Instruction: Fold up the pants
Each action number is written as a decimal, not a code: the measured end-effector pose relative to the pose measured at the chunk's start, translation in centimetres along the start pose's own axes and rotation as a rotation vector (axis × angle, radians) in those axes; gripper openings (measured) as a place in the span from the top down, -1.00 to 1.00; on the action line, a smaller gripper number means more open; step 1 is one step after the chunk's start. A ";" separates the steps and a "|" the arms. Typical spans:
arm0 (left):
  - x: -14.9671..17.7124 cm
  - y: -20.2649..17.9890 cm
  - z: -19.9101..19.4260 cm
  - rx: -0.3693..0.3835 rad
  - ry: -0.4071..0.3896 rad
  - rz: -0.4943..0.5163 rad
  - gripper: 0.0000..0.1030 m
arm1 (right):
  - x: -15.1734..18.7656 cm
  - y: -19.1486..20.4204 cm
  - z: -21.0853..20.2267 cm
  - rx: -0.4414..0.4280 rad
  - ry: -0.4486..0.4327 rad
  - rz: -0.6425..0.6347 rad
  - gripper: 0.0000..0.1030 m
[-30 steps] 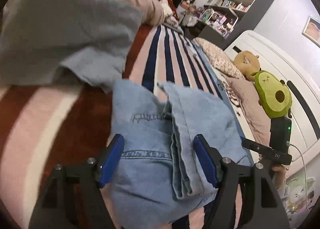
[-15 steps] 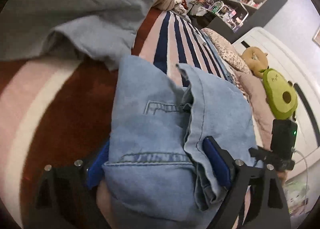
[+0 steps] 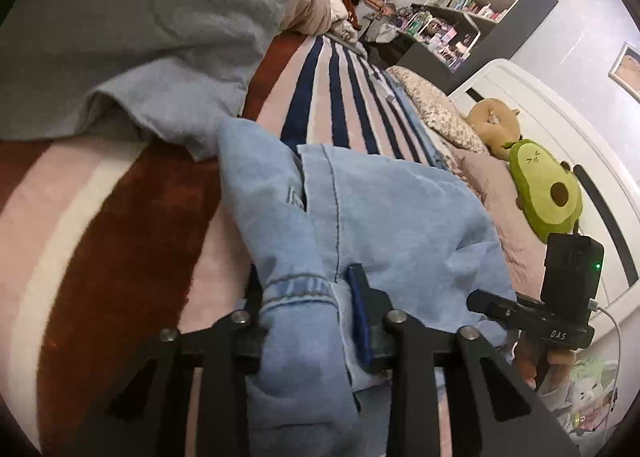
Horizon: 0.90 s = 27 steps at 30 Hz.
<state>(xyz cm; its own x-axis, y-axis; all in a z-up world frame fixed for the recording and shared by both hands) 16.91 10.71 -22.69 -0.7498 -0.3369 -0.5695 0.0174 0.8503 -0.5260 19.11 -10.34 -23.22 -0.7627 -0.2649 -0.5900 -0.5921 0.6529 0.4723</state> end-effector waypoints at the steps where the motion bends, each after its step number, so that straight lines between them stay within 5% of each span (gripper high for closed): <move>1: -0.1 -0.1 -0.5 0.005 -0.010 0.003 0.54 | -0.2 0.4 -0.2 0.002 -0.006 -0.008 0.31; 12: -2.6 3.5 -10.2 -0.074 -0.162 0.033 0.55 | -2.4 9.4 1.7 -0.091 0.013 -0.133 0.35; 27: -4.6 16.4 -20.1 -0.263 -0.288 0.003 0.56 | -3.4 23.5 13.3 -0.167 0.231 -0.293 0.36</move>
<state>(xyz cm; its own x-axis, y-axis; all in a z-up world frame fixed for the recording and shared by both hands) 7.36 34.30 -16.00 -0.5325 -0.4026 -0.7446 -0.1788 0.9133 -0.3659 11.19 15.35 -18.84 -0.5824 -0.5878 -0.5616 -0.8128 0.4067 0.4172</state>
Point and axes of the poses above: each gripper's, at about its wrist camera, not at the fingertips, and z roughly the way its jaws point, y to its left, x to its underside, the point moved 9 cm from there along z, roughly the way its jaws point
